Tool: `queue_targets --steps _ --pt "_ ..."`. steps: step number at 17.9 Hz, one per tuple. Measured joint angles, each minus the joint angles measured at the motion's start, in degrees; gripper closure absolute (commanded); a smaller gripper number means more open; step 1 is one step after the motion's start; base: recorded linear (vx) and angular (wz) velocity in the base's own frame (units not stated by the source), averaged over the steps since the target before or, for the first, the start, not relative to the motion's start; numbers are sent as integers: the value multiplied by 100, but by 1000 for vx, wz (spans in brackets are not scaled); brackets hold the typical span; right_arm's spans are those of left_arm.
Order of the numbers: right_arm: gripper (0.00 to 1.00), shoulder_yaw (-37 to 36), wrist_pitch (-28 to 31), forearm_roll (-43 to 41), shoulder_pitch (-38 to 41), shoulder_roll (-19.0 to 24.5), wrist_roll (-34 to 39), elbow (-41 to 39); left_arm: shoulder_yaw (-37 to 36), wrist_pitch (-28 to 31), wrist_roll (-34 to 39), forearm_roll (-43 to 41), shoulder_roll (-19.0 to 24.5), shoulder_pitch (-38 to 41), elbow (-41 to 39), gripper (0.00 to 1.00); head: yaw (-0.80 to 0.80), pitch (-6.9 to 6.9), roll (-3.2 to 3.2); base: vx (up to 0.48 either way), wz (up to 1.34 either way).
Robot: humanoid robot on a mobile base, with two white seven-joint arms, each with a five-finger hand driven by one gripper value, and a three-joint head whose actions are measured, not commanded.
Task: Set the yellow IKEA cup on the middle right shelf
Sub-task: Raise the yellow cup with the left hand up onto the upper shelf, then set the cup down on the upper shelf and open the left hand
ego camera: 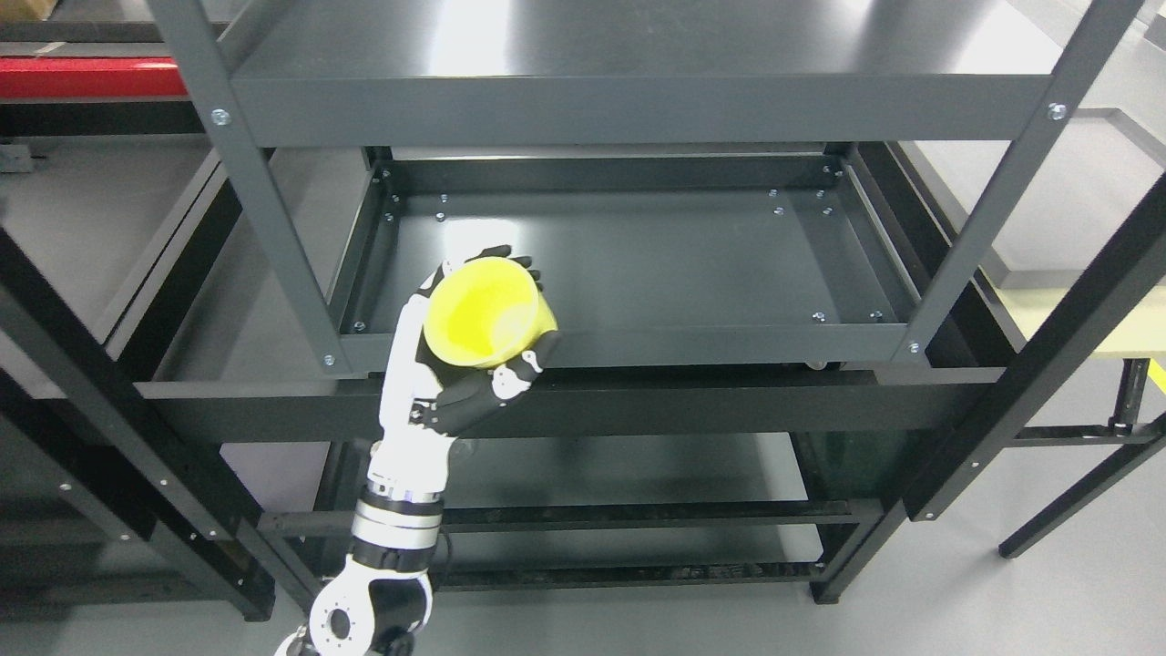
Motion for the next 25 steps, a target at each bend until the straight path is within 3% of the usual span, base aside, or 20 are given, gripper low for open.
queue_targets --steps 9,16,18,22,25 --pt "1 0 0 0 -1 0 0 0 -1287 181 22 71 0 -1763 -22 100 0 0 0 87 26" --pt "1 0 0 0 -1 0 -1 0 -1692 435 79 853 0 -3061 -28 100 0 0 0 45 62" --pt "1 0 0 0 0 0 -10 0 -1688 829 269 1159 0 -3440 -29 100 0 0 0 -17 -35" --pt "1 0 0 0 -1 0 -29 0 -1573 2331 1374 1625 -1 -4173 7 100 0 0 0 -7 -7" --pt "0 0 0 0 -1 0 -12 0 -1408 3315 1716 1836 -1 -4623 137 100 0 0 0 0 0"
